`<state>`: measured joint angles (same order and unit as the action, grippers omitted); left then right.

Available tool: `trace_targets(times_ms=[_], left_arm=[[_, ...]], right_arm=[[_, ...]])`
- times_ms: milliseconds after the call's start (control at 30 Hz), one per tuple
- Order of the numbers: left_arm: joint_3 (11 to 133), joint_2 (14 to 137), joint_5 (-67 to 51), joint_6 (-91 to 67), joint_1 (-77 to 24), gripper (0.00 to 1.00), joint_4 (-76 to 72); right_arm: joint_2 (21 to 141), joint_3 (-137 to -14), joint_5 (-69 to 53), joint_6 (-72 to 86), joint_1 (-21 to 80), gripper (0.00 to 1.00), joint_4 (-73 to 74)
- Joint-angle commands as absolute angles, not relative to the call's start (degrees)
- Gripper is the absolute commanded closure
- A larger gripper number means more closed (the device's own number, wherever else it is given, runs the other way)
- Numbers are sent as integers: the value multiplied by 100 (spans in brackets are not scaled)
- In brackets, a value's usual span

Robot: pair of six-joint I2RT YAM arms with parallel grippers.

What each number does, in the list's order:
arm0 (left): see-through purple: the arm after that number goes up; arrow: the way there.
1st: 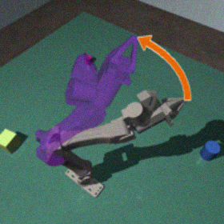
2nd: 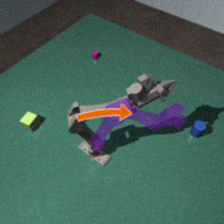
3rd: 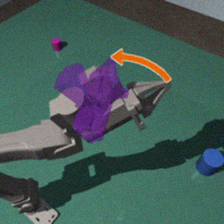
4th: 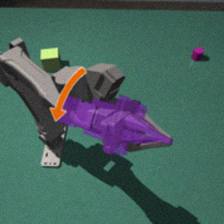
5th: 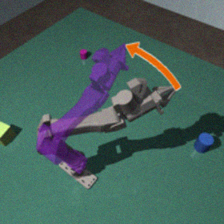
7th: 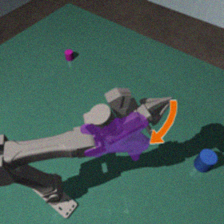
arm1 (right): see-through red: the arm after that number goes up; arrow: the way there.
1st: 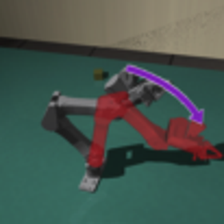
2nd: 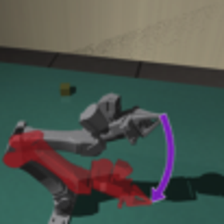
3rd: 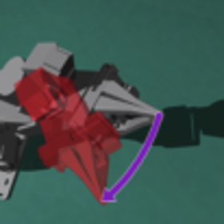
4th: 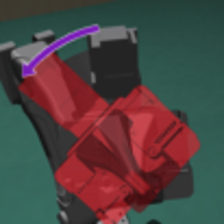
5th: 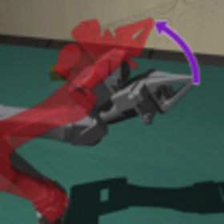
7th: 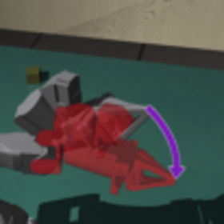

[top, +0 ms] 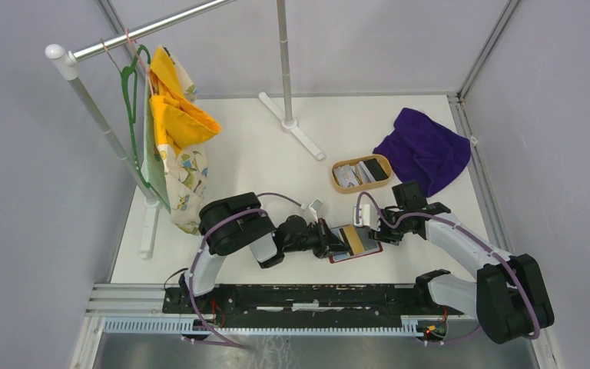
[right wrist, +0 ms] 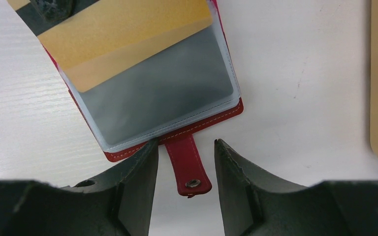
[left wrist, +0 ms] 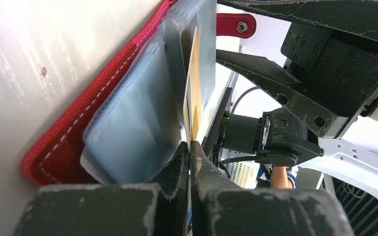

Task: Put the credit cards into the card holder
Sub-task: Insert the credit card into the card holder.

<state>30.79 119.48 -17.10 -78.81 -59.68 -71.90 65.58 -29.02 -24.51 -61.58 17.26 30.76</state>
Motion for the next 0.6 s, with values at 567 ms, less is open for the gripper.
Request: trace_targets(times_ms=[567], left_arm=[[3501, 12244, -2057, -7849, -5945, 94, -6588]], right_arm=[[6497, -2962, -2465, -6044, 1800, 47, 3076]])
